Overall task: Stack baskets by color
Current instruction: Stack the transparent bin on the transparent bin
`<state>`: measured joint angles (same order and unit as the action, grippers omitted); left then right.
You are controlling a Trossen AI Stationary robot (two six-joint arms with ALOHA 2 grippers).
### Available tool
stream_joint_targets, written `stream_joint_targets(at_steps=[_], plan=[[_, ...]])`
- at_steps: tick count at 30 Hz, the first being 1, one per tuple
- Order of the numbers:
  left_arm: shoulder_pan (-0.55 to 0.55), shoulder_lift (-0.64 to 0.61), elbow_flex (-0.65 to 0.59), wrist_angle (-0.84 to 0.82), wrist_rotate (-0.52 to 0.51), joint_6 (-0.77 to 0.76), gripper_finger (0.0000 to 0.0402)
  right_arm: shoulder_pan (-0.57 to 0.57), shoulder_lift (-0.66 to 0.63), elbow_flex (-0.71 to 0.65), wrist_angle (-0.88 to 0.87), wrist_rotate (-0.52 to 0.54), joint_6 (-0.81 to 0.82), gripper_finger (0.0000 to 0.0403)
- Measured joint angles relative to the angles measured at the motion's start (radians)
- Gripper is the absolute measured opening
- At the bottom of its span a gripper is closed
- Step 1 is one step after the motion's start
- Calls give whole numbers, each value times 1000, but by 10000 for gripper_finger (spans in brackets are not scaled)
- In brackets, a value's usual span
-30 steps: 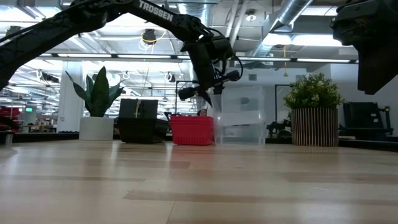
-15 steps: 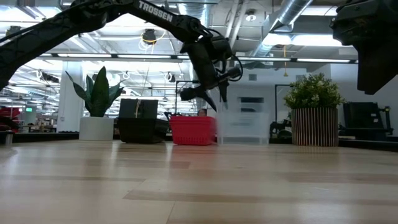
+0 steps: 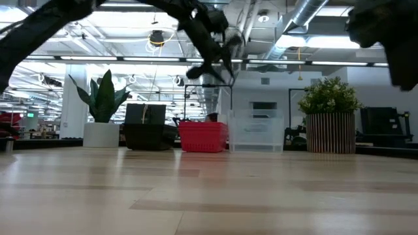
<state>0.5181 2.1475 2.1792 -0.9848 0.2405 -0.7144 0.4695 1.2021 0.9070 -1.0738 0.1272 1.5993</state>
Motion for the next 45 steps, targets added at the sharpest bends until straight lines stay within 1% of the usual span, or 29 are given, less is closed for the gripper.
stream_joint_targets(at_steps=[2,6,8,11,15,18,20,22,24,28,31,34,36,39,45], plan=[[-7,-47,0,1,19,25,117,15,0,31,-6,-24,28,122],[-40,-147,0,-18,5,73,117,93,0,84,14,-79,105,122],[-66,-195,0,-25,-18,101,117,155,-1,102,49,-120,129,122],[-108,-262,0,-34,-69,145,117,258,0,115,80,-130,178,122],[-169,-328,0,-45,-133,189,117,402,8,116,136,-131,371,122],[-213,-358,0,-57,-172,197,117,493,53,116,132,-133,550,122],[-241,-369,0,-56,-188,196,117,525,101,115,127,-134,631,122],[-263,-376,0,-56,-199,186,117,534,155,115,138,-140,670,122],[-282,-377,0,-55,-202,180,117,523,212,115,176,-161,669,122],[-306,-381,0,-57,-200,170,117,466,312,115,217,-179,593,122],[-316,-383,0,-57,-197,155,117,385,360,115,214,-205,450,122],[-316,-386,0,-58,-173,151,117,274,393,115,211,-204,235,122],[-316,-389,0,-58,-154,149,117,193,413,115,215,-203,61,122],[-316,-396,0,-90,-132,149,117,69,433,114,234,-181,-171,122],[-317,-434,0,-205,-150,141,117,-175,439,114,332,-79,-538,122]])
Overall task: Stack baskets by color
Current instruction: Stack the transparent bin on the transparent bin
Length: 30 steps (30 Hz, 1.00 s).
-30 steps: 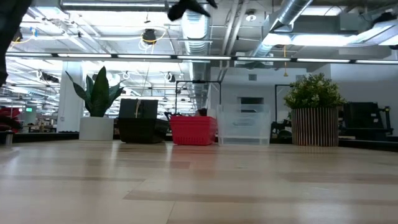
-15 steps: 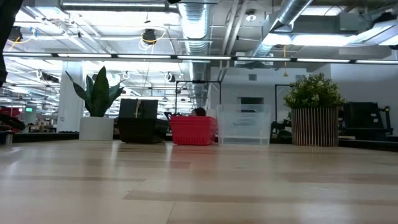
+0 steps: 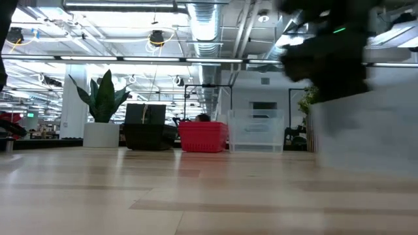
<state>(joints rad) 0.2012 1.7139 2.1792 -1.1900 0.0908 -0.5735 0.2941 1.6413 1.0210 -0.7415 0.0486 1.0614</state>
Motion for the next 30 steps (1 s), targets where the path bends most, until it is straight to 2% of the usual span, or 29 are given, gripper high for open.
stream_joint_targets(at_steps=[3,7,11,15,18,22,27,30], plan=[[-8,-28,0,-34,-49,-19,117,-141,0,0,94,22,-136,122],[-45,-69,0,-59,-159,-44,117,-289,0,0,251,-10,-206,122],[-99,-91,0,-86,-323,-84,117,-349,-54,0,358,-69,-222,122],[-153,-94,-4,-155,-453,-139,117,-357,-181,17,327,-54,-225,122],[-198,-95,-31,-170,-481,-201,117,-348,-293,38,215,-20,-168,122],[-267,-95,-95,-105,-505,-225,117,-297,-370,47,-78,4,-43,122],[-308,-94,-188,-37,-515,-280,117,-188,-352,40,-491,110,171,122],[-321,-92,-233,-8,-500,-307,117,-135,-304,35,-622,135,264,122]])
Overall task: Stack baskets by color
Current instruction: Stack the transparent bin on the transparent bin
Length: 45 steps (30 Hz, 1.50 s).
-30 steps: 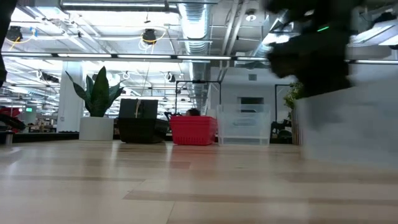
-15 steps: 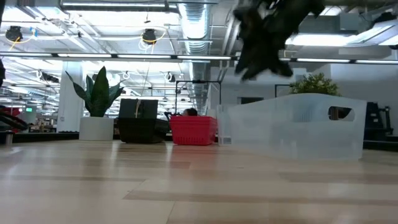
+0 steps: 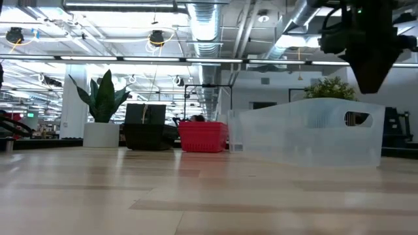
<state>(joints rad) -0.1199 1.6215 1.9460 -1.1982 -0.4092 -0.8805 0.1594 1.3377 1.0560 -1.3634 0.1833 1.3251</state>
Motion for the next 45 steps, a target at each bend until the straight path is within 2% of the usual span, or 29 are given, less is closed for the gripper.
stream_joint_targets(at_steps=[3,8,15,18,21,23,26,29,31,34,40,42,45], plan=[[-16,0,-22,17,23,-24,117,51,64,2,-15,-1,51,122],[-46,-2,-22,31,19,-47,117,125,202,1,61,-86,65,122],[-92,-18,-21,6,3,-75,117,138,316,41,341,-128,-16,122],[-105,-18,-20,-39,-21,-101,117,121,328,87,406,-114,-71,122],[-114,-18,-20,-107,-76,-131,117,97,326,134,394,-94,-113,122],[-117,-18,-21,-146,-96,-166,117,90,306,160,344,-85,-128,122],[-117,-20,-62,-121,-153,-215,117,99,253,205,253,-53,-119,122],[-111,-19,-127,-104,-180,-244,126,130,187,227,175,-26,-46,122],[-101,-21,-193,-55,-175,-272,140,158,132,229,139,-13,19,122],[-86,-18,-313,116,-156,-257,167,206,65,229,114,35,115,122],[-37,-16,-532,557,-30,-159,219,286,-4,229,43,115,265,122],[-17,-11,-590,621,-2,-174,229,300,-5,229,24,119,293,122],[8,9,-647,629,10,-202,236,310,1,229,3,119,309,122]])
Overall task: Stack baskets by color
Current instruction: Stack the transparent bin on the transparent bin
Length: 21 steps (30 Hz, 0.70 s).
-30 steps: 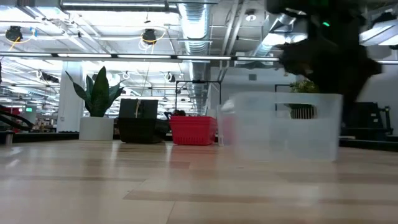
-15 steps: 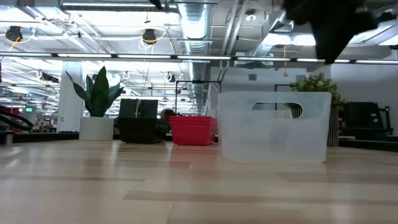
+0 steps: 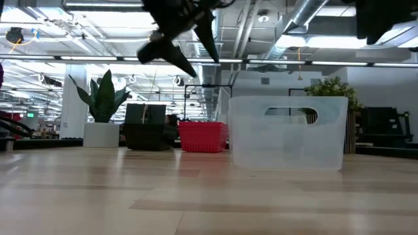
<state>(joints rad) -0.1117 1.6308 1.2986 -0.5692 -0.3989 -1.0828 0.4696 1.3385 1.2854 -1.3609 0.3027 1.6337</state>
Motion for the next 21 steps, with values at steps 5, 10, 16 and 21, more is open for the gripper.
stream_joint_targets(at_steps=[5,10,16,21], plan=[[15,80,-19,165,87,15,239,1,18,2,3,0,0,122],[15,161,-19,226,142,-24,239,1,23,0,2,-6,0,122],[5,238,-17,235,212,-60,239,9,24,0,1,-11,-1,122],[5,320,-17,256,293,-65,234,15,24,0,3,-12,-5,122]])
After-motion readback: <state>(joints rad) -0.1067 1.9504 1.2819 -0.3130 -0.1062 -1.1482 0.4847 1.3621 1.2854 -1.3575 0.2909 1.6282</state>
